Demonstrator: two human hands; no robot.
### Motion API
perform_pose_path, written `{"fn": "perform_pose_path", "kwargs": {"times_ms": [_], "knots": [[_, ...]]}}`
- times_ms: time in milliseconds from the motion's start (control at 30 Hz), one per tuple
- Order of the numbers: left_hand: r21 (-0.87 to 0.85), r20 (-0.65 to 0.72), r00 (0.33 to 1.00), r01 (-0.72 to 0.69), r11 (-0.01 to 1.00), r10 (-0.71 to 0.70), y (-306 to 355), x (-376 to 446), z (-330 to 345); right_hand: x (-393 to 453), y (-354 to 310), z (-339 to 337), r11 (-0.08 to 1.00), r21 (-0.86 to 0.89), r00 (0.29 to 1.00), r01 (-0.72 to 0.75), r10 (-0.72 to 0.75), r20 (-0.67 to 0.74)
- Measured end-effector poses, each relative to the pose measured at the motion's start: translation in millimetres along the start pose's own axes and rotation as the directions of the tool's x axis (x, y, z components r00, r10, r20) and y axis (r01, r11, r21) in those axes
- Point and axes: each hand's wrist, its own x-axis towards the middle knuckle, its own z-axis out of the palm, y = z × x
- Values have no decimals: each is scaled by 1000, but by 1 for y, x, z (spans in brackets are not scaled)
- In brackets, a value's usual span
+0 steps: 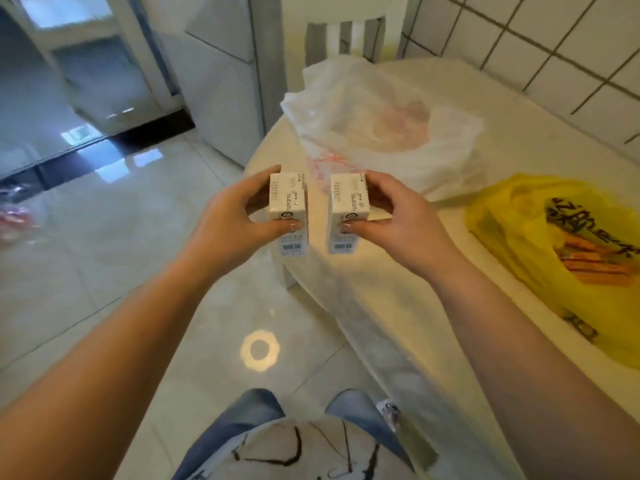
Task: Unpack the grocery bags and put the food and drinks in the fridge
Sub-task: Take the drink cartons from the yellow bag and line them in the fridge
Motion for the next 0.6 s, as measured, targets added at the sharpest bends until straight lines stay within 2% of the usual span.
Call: {"fn": "perform_pose_path", "kwargs": {"times_ms": [200,300,433,600], "knots": [[33,-175,980,107,994,-100,-56,-22,-118,59,-63,111,997,34,992,70,-73,107],[-2,-253,962,108,994,-105,-75,-14,-165,95,-91,151,993,41,986,107,-111,121],[-24,-341,935,94,995,-97,-96,19,-218,153,-116,190,987,61,979,149,-156,133],[-24,-387,920,57,998,-62,-124,93,-284,244,-141,233,972,100,969,211,-222,107]]}}
